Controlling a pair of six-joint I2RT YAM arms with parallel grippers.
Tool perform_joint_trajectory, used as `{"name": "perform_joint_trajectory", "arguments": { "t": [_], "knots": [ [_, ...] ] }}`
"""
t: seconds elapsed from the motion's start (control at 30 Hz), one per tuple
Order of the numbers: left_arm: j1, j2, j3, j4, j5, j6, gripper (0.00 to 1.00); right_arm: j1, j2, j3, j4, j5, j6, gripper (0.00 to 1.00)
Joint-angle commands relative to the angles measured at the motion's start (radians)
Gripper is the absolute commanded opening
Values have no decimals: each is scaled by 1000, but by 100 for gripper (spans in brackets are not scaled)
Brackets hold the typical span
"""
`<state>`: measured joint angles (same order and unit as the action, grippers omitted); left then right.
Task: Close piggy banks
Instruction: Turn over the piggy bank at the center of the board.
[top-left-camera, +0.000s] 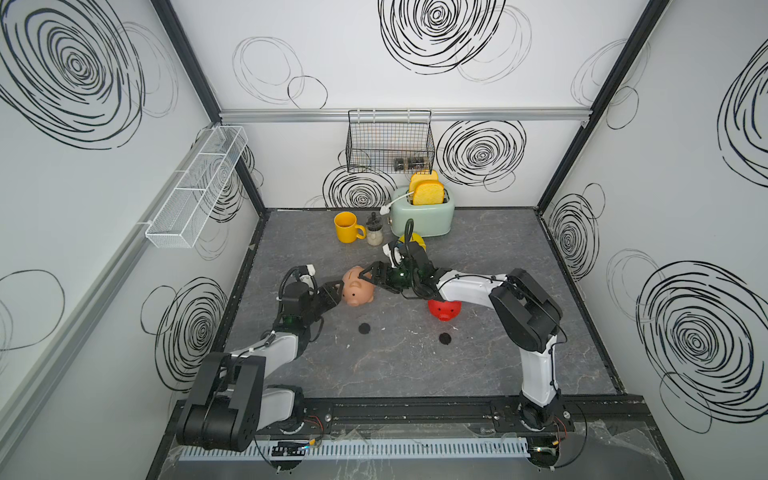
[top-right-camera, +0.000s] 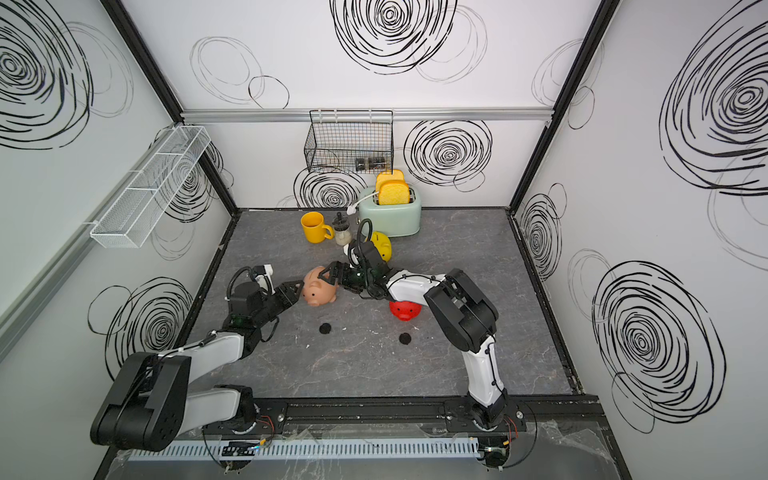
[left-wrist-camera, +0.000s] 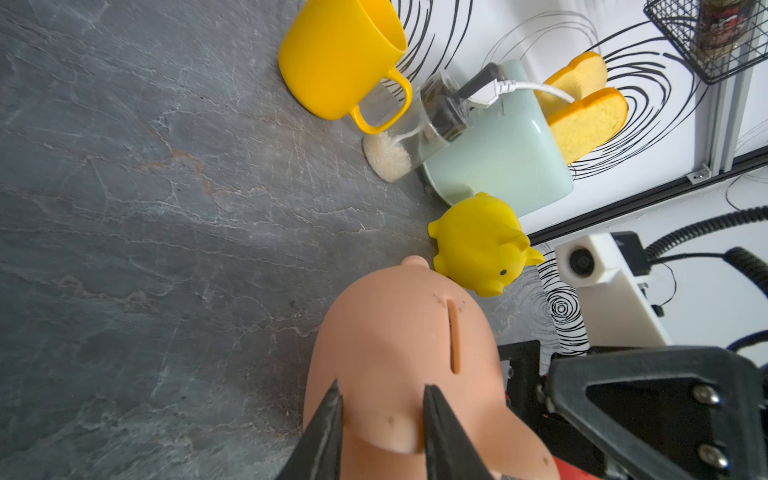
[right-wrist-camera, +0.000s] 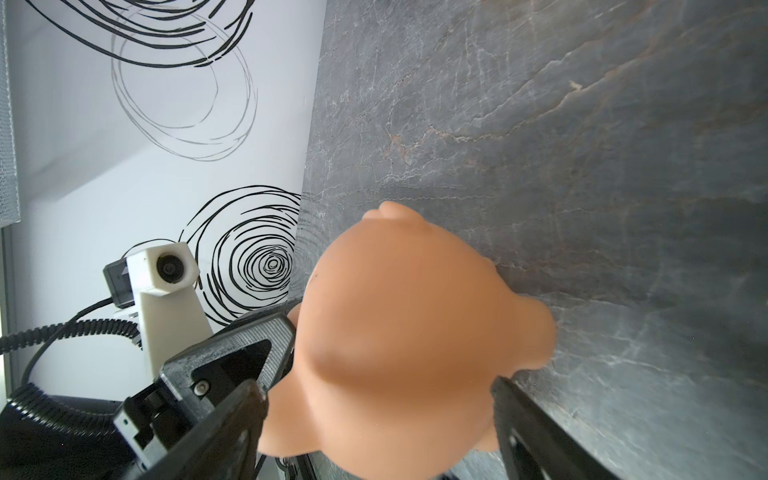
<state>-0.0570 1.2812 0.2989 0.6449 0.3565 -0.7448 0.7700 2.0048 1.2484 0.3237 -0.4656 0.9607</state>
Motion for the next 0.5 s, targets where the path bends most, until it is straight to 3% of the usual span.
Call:
{"name": "perform_joint_trajectory", "arguments": {
  "t": [0.0, 0.13, 0.47],
  "knots": [
    [9, 33, -42, -113, -1, 8, 34, 2, -30, 0, 16, -13, 6, 88],
    [13, 15, -49, -115, -3, 18, 41, 2, -32, -1, 14, -15, 3, 88],
    [16, -3, -43, -137, -18, 25, 47, 0, -32, 0, 8, -19, -3, 89]
  ]
}}
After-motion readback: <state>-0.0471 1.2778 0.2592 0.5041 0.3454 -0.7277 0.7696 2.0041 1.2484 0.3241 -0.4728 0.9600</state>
